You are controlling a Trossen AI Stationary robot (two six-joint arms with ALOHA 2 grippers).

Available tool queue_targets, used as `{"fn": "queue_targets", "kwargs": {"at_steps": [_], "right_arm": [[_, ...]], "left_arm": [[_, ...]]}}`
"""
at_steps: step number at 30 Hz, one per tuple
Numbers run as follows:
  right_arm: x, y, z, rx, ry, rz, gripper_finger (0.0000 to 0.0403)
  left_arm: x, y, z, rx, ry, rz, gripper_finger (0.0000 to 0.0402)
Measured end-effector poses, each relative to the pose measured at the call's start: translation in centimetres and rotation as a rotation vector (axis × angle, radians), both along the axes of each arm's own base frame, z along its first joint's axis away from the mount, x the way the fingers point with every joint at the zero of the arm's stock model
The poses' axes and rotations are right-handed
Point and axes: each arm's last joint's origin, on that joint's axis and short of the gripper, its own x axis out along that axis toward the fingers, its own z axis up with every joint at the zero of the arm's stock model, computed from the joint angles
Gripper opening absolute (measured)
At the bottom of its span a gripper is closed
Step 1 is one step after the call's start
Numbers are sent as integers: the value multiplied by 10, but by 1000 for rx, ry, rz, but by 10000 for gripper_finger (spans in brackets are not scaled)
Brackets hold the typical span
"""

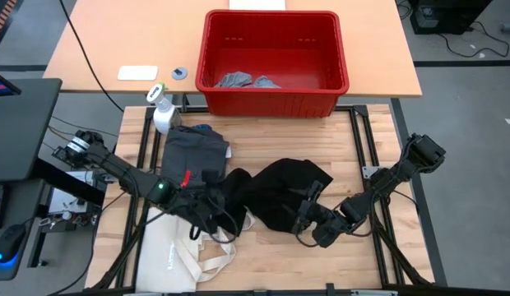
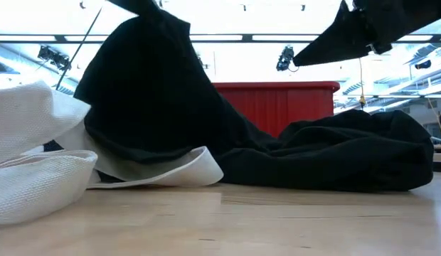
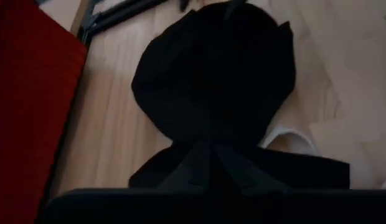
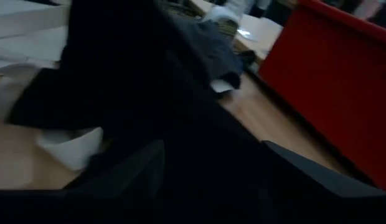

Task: Fold Laundry from Bin
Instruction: Fold the black shirt

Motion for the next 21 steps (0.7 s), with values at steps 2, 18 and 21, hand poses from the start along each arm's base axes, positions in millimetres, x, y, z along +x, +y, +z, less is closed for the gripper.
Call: {"fn": "queue_targets", "kwargs": {"at_steps": [2,18,21], "right_arm": [[3,-5,0,0,-10,-32,270],[3,0,6,-35,-77,-59,257],[2,2,6,-59,-33,-11,257]], "left_arm": [[-1,-3,-15,49,-17,-25,13],[-8,-16,10,47,-157,-32,13],[-13,-14,17,42,-164,-34,13]]}}
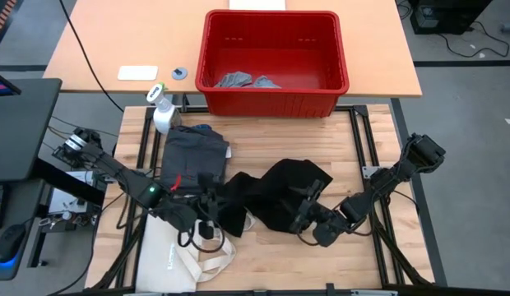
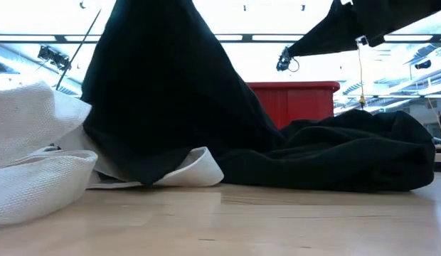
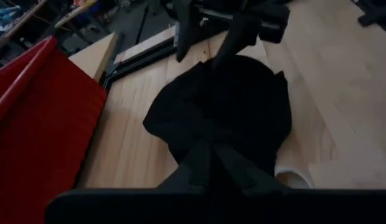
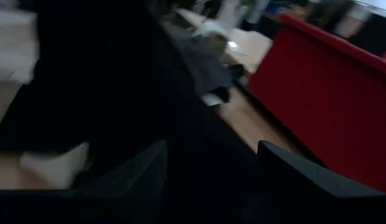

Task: Fold Laundry from Bin
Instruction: Fold the black shirt

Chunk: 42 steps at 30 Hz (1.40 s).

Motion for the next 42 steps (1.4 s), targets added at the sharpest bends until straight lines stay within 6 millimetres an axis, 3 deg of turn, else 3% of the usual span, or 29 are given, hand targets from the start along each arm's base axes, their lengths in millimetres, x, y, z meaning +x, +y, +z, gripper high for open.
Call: {"fn": "queue_targets", "kwargs": {"at_steps": [6,11,16,19,27,35,38,42], "right_arm": [[8,-8,-4,19,140,147,257],[13,-23,-10,90,205,151,257],[19,-25,-7,143,177,181,257],[18,-20,-11,84,133,107,257],[39,-1,-75,-115,126,19,256],[55,-6,-89,-179,67,-28,255],[58,-12,-90,-172,68,-40,236],[61,-18,-90,-171,74,-51,169]], "left_arm": [[-6,11,6,4,12,25,13],[-11,15,16,-25,-39,26,13],[-17,17,23,-54,-69,29,13],[-16,18,25,-62,-96,46,13],[-16,17,26,-63,-107,55,13],[-16,17,26,-74,-112,59,13],[-16,17,26,-73,-113,58,13],[-16,17,27,-76,-117,58,13]]}}
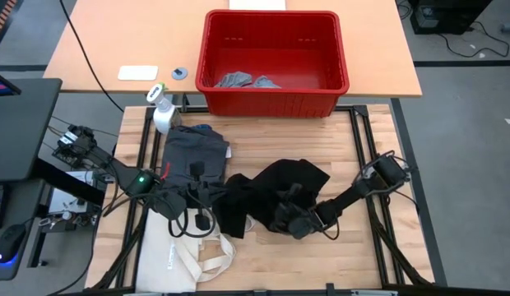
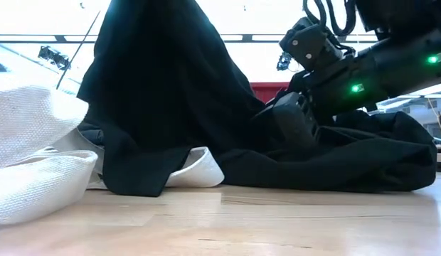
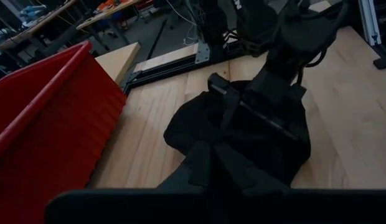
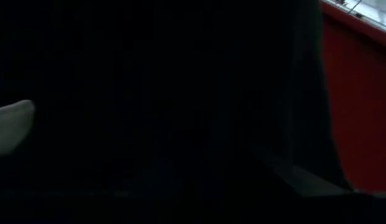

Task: Fold Laundry from Bin
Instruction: Fold the black shirt

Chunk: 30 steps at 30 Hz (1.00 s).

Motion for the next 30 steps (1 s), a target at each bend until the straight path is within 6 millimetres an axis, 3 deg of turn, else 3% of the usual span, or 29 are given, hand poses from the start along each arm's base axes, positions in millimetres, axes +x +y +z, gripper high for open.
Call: {"fn": "queue_targets", "kwargs": {"at_steps": [8,15,18,24,27,30], "right_arm": [[4,-6,-1,24,28,50,16],[-8,14,7,-114,64,36,29],[-13,30,30,-137,39,84,16],[-31,53,107,-183,-26,180,11],[-43,53,144,-161,-22,214,11],[-54,44,167,-75,55,266,11]], "left_arm": [[0,-1,-1,-5,8,-5,13],[-6,-8,-7,-18,36,-27,13],[-8,-14,-6,6,29,-68,13],[-15,-36,7,71,-69,-213,13],[-19,-41,9,143,-77,-235,13],[-21,-39,9,181,-79,-147,17]]}}
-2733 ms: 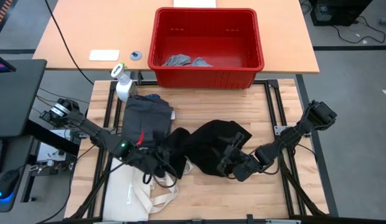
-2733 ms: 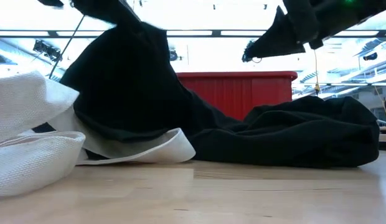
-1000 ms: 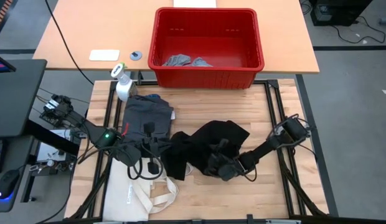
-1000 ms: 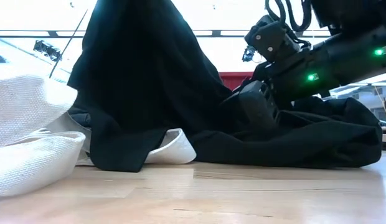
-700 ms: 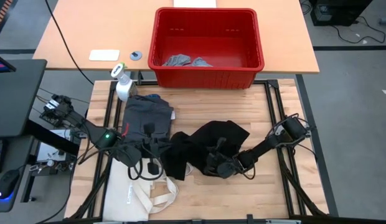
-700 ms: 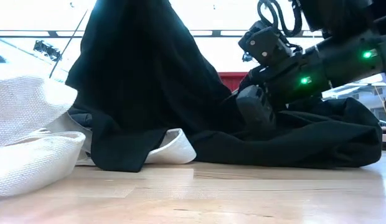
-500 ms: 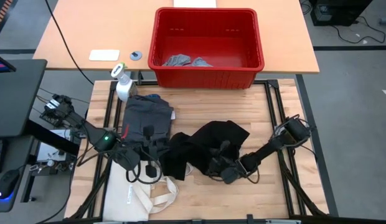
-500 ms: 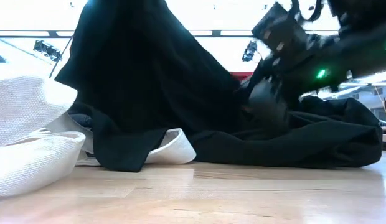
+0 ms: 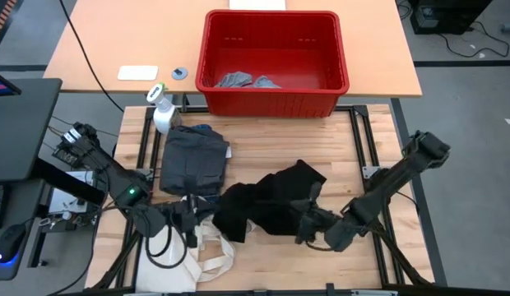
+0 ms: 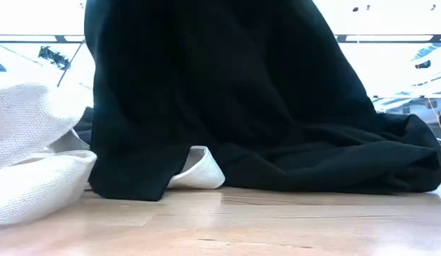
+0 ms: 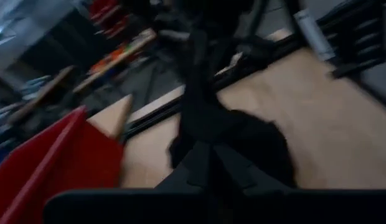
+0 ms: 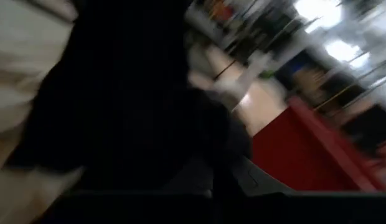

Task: Fold Laundry from Bin
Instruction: Fold the black shirt

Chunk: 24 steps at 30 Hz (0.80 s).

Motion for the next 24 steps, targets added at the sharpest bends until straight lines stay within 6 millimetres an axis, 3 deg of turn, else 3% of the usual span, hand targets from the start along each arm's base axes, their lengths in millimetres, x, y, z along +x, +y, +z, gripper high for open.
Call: {"fn": "queue_targets", "kwargs": {"at_steps": [5,8,12,16,19,24], "right_arm": [[-13,-20,28,260,278,-19,11],[-16,-20,40,320,389,-21,11],[-14,-18,56,417,334,-32,12],[-10,-25,56,455,303,-99,12],[-5,-35,54,443,273,-178,12],[8,-63,55,413,213,-299,12]], "left_arm": [[-2,5,-7,-5,41,78,50],[1,11,-11,-45,54,125,83],[6,23,-17,-122,107,168,136],[11,28,-22,-314,188,86,181],[12,20,-27,-401,255,5,197],[28,0,-64,-309,392,35,193]]}}
